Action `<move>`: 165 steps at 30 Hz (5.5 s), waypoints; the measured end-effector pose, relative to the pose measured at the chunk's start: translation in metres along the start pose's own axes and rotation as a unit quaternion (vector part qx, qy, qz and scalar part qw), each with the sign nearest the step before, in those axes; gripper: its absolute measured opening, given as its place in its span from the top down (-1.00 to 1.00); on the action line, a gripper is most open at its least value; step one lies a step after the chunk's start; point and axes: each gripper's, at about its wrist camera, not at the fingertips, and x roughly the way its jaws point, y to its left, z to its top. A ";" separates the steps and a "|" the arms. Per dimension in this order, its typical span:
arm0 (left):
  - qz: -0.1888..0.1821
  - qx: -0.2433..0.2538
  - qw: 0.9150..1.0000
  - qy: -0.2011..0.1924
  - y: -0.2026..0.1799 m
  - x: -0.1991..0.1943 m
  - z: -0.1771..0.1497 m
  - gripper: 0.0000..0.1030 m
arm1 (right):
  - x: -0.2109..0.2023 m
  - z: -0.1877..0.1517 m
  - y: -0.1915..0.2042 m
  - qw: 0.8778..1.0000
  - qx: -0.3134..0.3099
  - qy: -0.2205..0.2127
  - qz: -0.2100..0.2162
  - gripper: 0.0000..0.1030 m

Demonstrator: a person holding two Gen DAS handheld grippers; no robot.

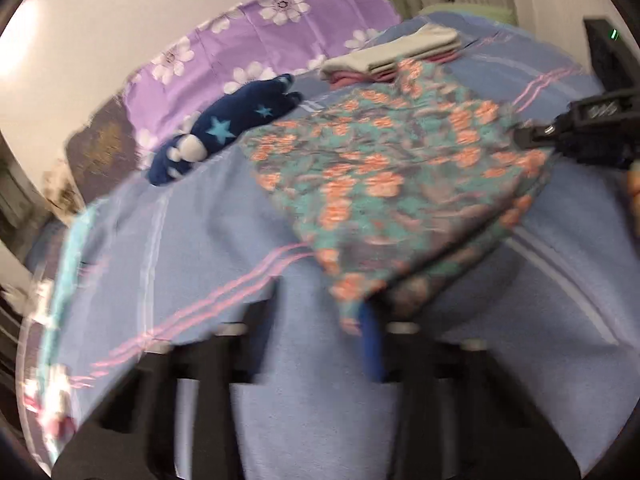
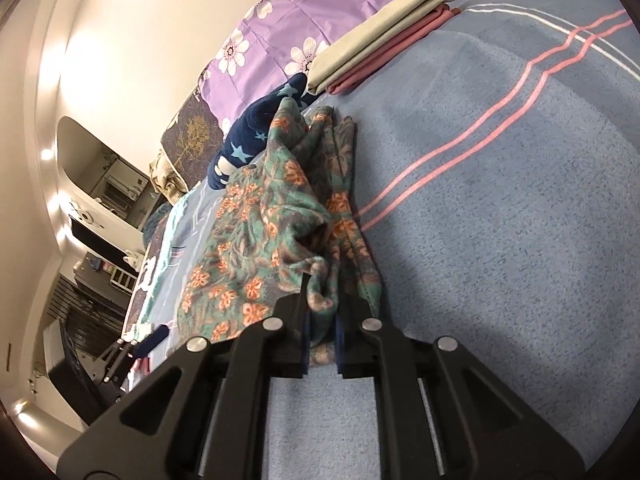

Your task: Fold small clothes

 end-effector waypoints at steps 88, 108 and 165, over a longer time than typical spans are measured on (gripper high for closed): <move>-0.246 -0.158 0.954 -0.059 0.074 0.037 0.057 0.12 | 0.092 0.115 0.121 0.954 -0.260 0.029 -0.149 0.48; -0.272 -0.157 0.949 -0.032 0.057 0.074 0.031 -0.16 | 0.270 0.119 0.157 0.921 -0.309 0.123 -0.202 0.92; -0.217 -0.119 0.969 0.004 0.058 0.044 0.026 -0.46 | 0.058 0.077 0.031 0.966 -0.208 0.088 -0.127 -0.25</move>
